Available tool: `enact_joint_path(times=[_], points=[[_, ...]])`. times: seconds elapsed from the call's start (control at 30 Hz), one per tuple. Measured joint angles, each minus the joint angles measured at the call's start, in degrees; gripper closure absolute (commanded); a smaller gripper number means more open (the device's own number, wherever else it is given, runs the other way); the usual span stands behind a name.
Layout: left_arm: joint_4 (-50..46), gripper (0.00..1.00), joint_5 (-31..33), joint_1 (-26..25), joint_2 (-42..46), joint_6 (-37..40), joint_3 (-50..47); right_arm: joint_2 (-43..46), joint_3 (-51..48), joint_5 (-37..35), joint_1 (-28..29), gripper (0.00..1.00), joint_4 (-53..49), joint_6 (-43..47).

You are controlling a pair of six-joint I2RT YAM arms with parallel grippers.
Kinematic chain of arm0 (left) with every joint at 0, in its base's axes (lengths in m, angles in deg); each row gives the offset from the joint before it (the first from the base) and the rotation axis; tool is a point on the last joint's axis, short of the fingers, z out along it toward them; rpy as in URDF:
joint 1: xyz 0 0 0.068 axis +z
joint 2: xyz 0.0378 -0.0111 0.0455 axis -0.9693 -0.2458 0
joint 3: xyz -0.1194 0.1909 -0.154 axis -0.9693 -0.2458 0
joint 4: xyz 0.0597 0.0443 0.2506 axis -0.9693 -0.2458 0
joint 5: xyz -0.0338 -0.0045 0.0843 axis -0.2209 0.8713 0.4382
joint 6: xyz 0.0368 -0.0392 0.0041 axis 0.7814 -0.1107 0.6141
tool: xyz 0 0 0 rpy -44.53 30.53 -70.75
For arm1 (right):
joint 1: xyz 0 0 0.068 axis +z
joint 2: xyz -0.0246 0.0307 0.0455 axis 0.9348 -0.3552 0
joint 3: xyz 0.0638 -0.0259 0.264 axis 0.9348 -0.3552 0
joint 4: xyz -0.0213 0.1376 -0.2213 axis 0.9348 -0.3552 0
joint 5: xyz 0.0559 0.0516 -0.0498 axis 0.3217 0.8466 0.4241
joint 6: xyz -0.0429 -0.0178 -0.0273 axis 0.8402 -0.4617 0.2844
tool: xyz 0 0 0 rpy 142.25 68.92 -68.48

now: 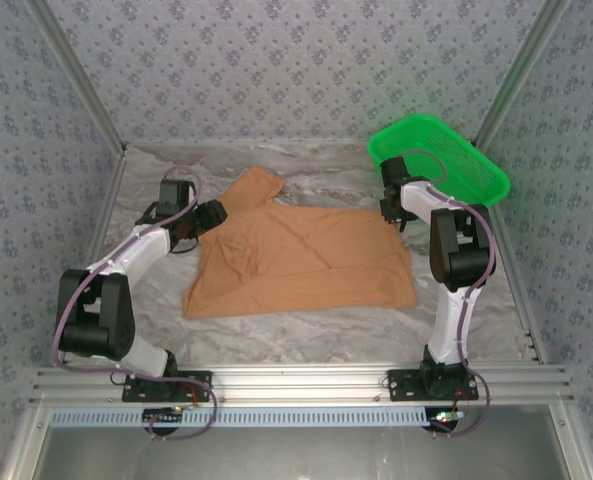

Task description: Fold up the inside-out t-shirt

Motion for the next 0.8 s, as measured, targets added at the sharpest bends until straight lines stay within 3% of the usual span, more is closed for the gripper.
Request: enact_joint_path(times=[0.4,0.8], points=[[0.0,0.39,-1.1,0.0,-1.1,0.0,0.0,-2.7,6.1,-3.2,-3.5,0.66,-1.3,4.3],[-0.1,0.39,-2.2,-0.5,-2.8,0.2,0.0,1.6,-1.3,5.5,-2.6,0.63,0.5,2.1]])
